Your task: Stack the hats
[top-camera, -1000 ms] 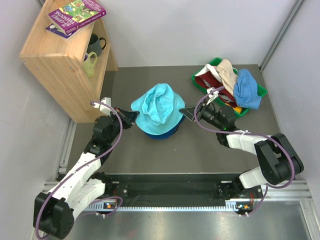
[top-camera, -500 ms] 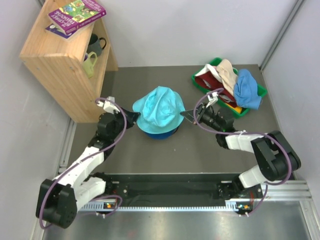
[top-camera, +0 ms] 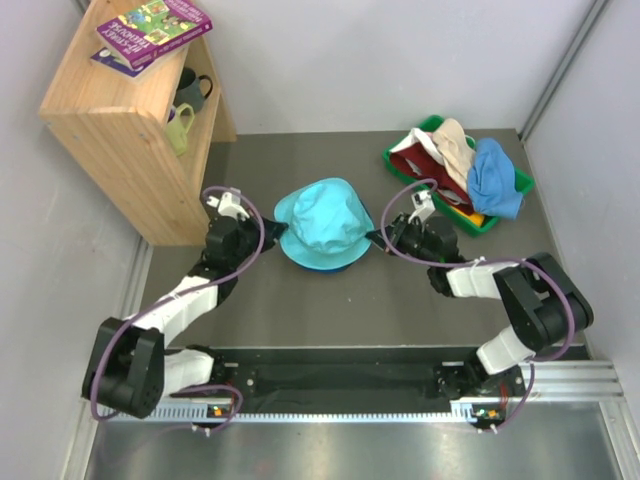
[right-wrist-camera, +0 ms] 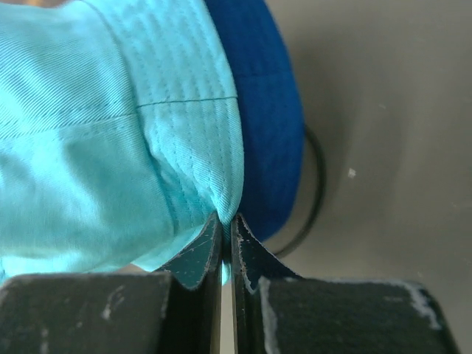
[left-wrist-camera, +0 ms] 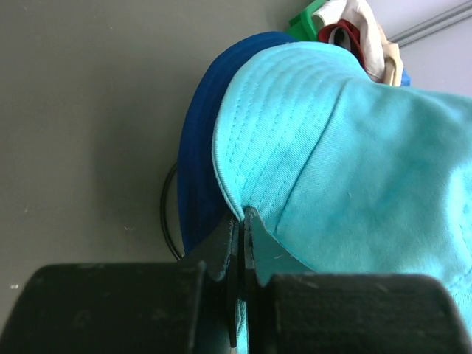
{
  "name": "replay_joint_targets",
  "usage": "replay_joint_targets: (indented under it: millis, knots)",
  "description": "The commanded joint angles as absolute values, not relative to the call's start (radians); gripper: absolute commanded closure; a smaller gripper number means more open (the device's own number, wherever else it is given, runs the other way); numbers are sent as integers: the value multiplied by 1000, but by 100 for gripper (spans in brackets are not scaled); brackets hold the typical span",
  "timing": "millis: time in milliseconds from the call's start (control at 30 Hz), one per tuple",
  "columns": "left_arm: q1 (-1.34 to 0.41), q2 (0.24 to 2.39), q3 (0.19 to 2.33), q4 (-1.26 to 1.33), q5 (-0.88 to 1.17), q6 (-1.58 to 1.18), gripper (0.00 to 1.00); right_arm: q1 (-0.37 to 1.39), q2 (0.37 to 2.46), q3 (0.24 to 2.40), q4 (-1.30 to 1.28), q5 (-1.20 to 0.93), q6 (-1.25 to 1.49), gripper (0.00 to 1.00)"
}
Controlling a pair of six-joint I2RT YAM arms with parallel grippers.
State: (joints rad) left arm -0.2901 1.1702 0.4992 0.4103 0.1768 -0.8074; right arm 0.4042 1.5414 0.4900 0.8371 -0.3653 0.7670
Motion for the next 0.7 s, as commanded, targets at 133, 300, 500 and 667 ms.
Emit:
replay_joint_targets:
  millis: [133, 300, 500, 667]
  knots:
    - [-259, 1270, 632, 399, 149, -724, 100, 480, 1508, 531, 601, -180, 629, 100]
    - [-236, 1368, 755, 342, 146, -618, 100, 548, 1441, 538, 522, -175, 606, 79]
    - [-233, 1485, 870, 337, 236, -491, 100, 526, 1229, 540, 346, -160, 566, 27]
    - [-233, 1571, 965, 307, 265, -407, 100, 445, 1109, 598, 296, -230, 500, 22]
